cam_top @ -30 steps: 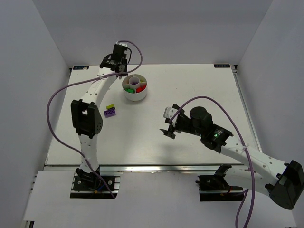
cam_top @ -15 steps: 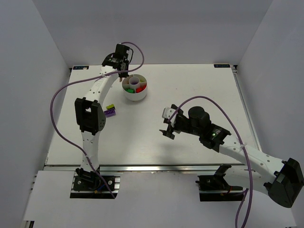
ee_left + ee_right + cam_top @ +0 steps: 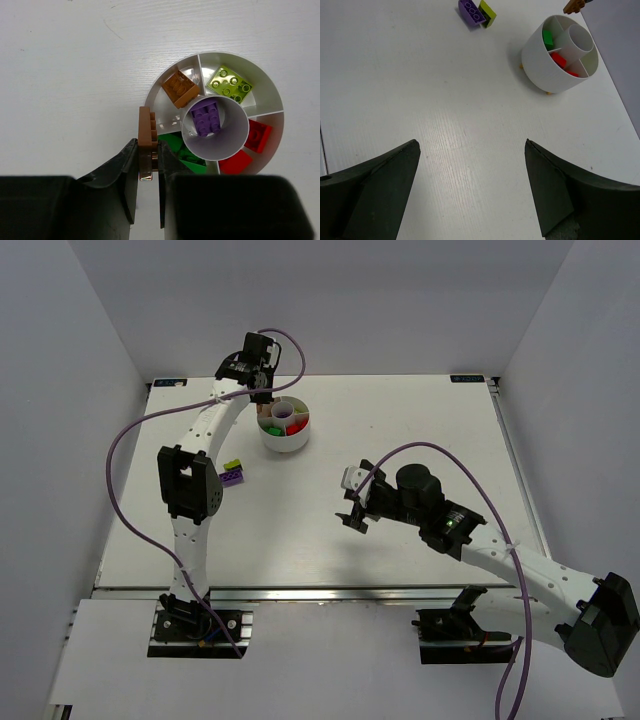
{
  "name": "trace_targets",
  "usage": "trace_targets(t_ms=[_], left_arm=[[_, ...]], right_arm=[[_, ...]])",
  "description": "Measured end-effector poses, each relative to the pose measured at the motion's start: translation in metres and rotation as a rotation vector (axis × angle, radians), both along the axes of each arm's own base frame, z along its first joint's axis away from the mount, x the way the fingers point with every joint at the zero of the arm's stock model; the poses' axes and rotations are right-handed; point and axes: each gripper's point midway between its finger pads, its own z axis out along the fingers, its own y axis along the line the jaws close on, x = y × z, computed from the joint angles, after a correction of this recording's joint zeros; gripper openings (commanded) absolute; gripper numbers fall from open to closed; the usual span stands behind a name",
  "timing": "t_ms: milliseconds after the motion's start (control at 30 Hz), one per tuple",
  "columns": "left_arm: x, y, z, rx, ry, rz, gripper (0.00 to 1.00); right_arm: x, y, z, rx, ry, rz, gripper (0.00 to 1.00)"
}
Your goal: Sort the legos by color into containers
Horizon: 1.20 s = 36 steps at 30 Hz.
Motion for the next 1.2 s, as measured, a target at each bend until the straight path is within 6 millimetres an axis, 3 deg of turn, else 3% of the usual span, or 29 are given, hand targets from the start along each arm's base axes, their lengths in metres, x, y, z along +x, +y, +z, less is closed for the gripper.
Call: trace_targets(t_ms=[1200], left_arm=[[0.0,-0.0011,-0.0023,0.0,0.003,-0.011,0.0]], right_arm=[[0.0015,0.001,-0.0051,-0.016,0.001,0.003,0.9]])
